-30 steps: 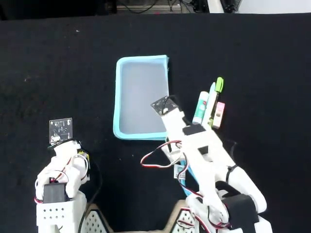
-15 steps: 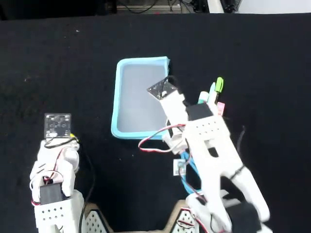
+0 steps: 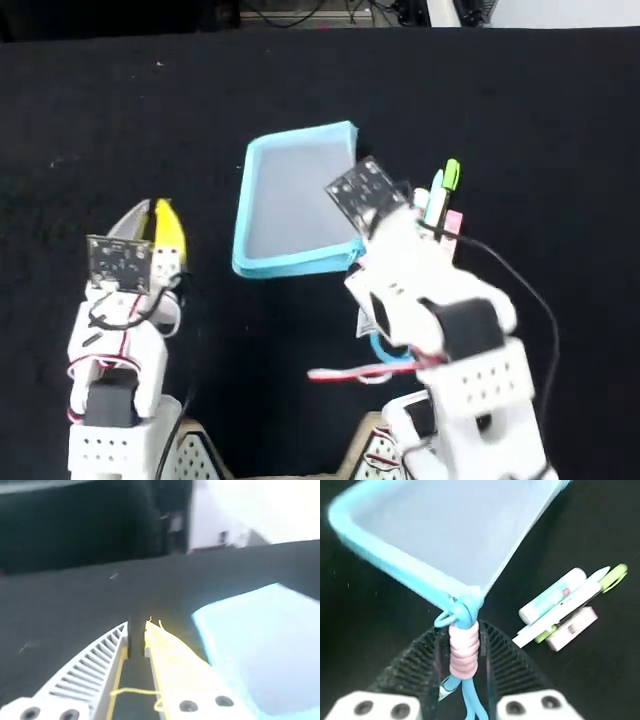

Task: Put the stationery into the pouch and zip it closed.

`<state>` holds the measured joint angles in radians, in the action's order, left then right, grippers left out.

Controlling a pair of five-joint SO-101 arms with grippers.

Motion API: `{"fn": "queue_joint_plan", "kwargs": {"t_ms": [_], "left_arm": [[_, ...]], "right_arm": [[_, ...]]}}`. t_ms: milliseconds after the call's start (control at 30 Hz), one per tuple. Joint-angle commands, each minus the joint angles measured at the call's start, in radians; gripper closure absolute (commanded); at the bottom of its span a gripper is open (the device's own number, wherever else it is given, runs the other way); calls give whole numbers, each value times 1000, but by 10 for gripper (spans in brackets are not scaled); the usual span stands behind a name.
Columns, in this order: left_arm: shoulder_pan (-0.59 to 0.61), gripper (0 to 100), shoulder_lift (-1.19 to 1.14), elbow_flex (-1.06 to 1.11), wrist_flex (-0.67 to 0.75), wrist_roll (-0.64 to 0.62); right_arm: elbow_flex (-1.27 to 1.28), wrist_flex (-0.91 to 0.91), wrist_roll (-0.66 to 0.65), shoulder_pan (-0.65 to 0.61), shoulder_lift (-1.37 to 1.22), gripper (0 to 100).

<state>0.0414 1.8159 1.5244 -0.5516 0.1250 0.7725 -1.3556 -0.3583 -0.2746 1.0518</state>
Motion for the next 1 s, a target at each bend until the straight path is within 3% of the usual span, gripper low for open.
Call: {"fn": "queue_joint_plan", "kwargs": {"t_ms": [0, 300, 433, 533, 700, 800, 967], "left_arm": [[-119, 930, -44, -99, 21, -17], [-185, 930, -554, -351, -52, -23], [-237, 930, -727, -389, -69, -121], [-311, 909, -802, -387, -63, -138], [-395, 777, -867, -348, -63, -138], [-397, 778, -872, -306, -49, -140], [-412, 788, -872, -226, 66, -140]], "right_arm": [[16, 28, -8, -14, 114, 987], [76, 29, -8, -14, 245, 987], [76, 29, -8, -14, 246, 987], [76, 32, -9, -14, 246, 987], [77, 126, -9, -14, 248, 987], [77, 216, -3, -17, 246, 987], [148, 358, 2, -201, 246, 987]]}}
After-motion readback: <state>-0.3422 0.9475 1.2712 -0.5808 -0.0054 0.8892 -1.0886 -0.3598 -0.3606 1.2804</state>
